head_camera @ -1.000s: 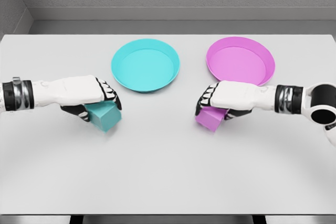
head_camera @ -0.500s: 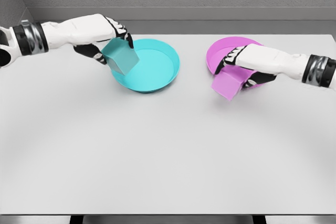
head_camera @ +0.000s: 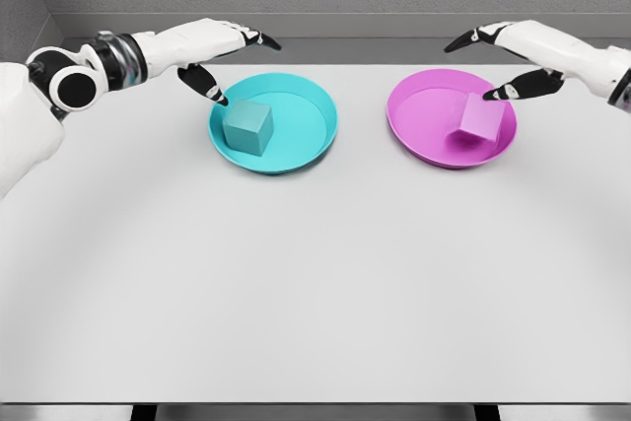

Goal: Place the blocks in the corresponding plates according to their colors

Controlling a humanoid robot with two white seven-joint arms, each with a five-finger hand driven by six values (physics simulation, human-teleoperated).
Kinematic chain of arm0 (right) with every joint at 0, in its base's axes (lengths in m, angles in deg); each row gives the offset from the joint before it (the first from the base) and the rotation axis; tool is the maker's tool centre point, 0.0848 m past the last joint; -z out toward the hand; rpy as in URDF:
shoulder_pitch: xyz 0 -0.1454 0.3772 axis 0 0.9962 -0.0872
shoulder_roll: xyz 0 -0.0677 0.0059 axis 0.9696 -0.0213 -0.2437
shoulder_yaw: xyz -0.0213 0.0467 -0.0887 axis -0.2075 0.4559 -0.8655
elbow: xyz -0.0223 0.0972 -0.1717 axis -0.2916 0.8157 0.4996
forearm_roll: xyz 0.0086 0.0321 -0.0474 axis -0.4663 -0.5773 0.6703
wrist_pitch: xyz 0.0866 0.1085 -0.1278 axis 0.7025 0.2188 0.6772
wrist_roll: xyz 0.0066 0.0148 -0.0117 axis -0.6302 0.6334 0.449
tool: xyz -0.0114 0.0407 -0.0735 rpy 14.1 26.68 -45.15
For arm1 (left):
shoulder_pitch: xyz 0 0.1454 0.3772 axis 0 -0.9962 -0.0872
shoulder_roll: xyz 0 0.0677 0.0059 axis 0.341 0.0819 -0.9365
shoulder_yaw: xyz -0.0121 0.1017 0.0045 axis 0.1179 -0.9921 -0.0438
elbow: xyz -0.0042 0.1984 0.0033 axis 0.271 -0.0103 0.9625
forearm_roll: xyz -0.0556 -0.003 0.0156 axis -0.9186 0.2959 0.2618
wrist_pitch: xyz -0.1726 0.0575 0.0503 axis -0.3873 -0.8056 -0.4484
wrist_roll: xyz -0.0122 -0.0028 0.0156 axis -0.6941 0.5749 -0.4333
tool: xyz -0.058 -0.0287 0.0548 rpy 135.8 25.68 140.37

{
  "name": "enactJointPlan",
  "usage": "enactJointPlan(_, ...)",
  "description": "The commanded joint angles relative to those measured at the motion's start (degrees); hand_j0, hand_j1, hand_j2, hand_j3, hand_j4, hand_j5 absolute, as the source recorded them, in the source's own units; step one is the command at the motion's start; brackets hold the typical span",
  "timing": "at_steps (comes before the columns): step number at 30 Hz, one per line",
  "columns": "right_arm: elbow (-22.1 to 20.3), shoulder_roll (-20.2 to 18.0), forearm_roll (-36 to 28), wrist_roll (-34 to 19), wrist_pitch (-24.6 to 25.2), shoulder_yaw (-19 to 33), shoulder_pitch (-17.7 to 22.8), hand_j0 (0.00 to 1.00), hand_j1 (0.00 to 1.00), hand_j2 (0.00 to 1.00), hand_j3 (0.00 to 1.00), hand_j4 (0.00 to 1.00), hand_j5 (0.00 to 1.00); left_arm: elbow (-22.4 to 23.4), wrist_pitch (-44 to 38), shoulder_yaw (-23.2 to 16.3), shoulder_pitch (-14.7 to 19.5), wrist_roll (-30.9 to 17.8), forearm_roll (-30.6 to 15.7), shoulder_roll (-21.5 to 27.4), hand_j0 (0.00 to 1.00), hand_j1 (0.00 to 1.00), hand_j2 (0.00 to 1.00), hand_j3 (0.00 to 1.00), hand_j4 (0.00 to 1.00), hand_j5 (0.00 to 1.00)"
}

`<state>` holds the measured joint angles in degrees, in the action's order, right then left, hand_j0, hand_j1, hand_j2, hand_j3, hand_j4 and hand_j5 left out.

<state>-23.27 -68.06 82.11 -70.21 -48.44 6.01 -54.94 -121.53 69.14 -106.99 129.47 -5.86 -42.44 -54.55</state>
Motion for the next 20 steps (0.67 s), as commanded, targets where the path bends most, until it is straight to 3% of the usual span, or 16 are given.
enactJointPlan(1,2.7,-0.2,-0.2,0.0,0.2,3.7,0.1,1.0,1.0,1.0,1.0,1.0,1.0,0.0,0.1,0.1,0.0,0.1,-0.4,-0.1,1.0,1.0,1.0,1.0,1.0,1.0)
enactJointPlan(2,5.7,-0.8,0.2,0.0,0.2,7.1,0.4,1.0,1.0,1.0,1.0,1.0,1.0,-0.5,0.7,0.1,-0.1,0.1,-0.6,0.4,1.0,1.0,1.0,1.0,1.0,1.0)
enactJointPlan(4,6.4,-3.4,1.2,0.0,0.2,7.4,1.5,1.0,1.0,1.0,1.0,1.0,1.0,-1.0,6.4,0.1,-0.2,0.2,-0.6,3.2,1.0,1.0,1.0,1.0,1.0,1.0)
enactJointPlan(6,6.3,-4.6,2.0,0.0,0.2,7.4,1.7,1.0,1.0,1.0,1.0,1.0,1.0,-4.3,9.8,0.2,-0.4,0.5,-1.3,11.7,1.0,1.0,1.0,1.0,1.0,1.0)
enactJointPlan(7,5.7,-4.5,2.6,0.0,0.2,7.0,1.8,1.0,1.0,1.0,1.0,1.0,1.0,-8.1,9.8,0.2,-1.1,0.5,-4.3,18.6,1.0,1.0,1.0,1.0,1.0,1.0)
enactJointPlan(9,1.8,-4.4,5.4,0.0,0.2,5.4,2.5,1.0,1.0,1.0,1.0,1.0,1.0,-14.2,9.8,0.7,-4.1,0.5,-6.7,28.2,1.0,1.0,1.0,1.0,1.0,1.0)
enactJointPlan(12,-2.5,-4.4,5.6,0.0,0.2,0.4,2.4,1.0,1.0,1.0,1.0,1.0,1.0,-14.0,9.8,1.0,-8.3,0.5,-6.8,28.1,1.0,1.0,1.0,1.0,1.0,1.0)
enactJointPlan(20,-2.5,-4.7,5.6,0.0,0.2,0.3,2.5,1.0,1.0,1.0,1.0,1.0,1.0,-13.7,9.8,1.0,-9.0,0.5,-8.4,28.1,1.0,1.0,1.0,1.0,1.0,1.0)
